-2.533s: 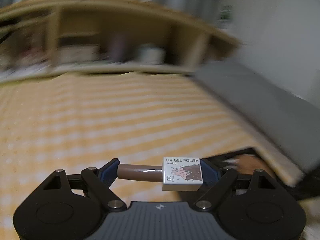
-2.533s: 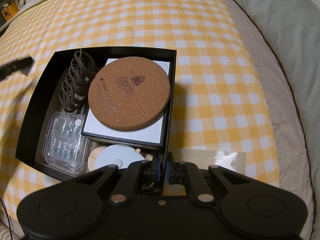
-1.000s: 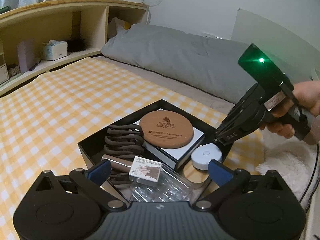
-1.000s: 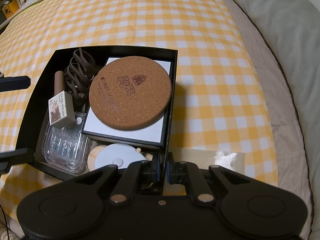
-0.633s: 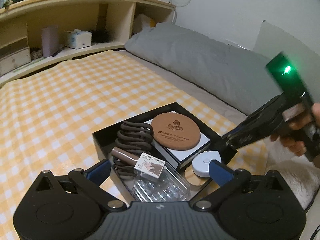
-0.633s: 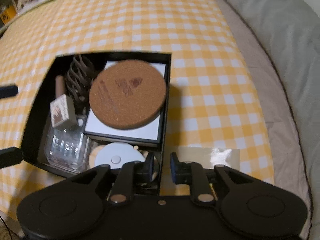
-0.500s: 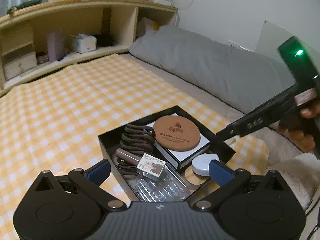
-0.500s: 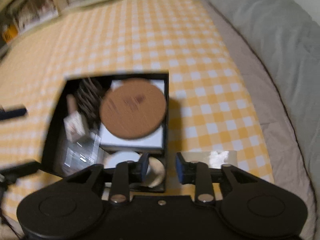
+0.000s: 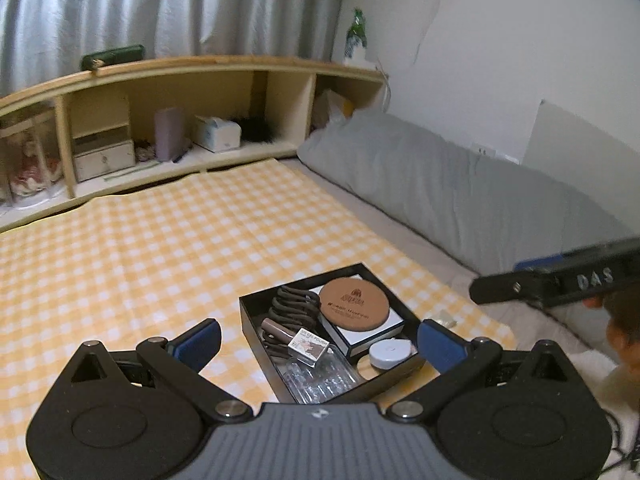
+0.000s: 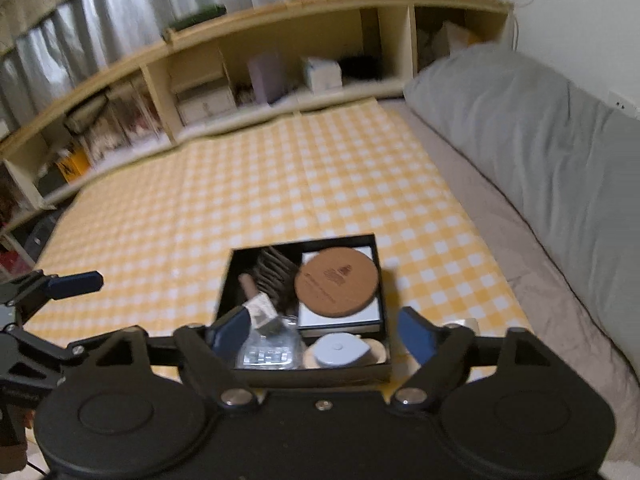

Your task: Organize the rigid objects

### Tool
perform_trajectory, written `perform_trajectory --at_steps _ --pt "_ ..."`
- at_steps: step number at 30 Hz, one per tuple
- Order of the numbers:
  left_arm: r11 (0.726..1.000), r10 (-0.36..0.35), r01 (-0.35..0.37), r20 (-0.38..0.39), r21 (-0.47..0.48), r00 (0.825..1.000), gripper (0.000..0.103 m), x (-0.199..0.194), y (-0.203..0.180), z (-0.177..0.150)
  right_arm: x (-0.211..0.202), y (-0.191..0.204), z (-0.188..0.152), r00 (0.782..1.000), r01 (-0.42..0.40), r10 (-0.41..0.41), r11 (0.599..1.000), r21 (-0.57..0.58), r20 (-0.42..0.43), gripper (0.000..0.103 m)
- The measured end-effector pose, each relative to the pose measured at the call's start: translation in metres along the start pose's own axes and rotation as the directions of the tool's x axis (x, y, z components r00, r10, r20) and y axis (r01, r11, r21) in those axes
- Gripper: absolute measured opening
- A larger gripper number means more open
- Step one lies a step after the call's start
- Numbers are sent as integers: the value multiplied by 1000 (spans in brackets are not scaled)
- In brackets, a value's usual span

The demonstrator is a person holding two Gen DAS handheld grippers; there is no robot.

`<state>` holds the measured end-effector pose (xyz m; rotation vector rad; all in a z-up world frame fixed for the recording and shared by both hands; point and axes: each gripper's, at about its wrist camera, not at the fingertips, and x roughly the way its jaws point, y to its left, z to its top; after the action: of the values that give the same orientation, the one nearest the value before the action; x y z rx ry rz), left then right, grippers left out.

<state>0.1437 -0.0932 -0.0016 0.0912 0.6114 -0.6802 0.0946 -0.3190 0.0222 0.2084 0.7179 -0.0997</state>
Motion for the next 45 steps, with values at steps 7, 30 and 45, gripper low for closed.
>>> perform_trajectory --at_steps 7,30,45 --pt "995 96 -94 38 -36 995 103 -47 -16 -10 -46 15 -32 990 41 -37 999 -26 133 103" --pt "978 208 -209 118 -3 971 103 -90 -37 -58 -98 26 -114 920 209 -187 977 -28 344 103" --pt "974 226 -227 124 0 966 103 -91 -35 -62 -98 33 -122 914 214 -182 976 -49 363 103"
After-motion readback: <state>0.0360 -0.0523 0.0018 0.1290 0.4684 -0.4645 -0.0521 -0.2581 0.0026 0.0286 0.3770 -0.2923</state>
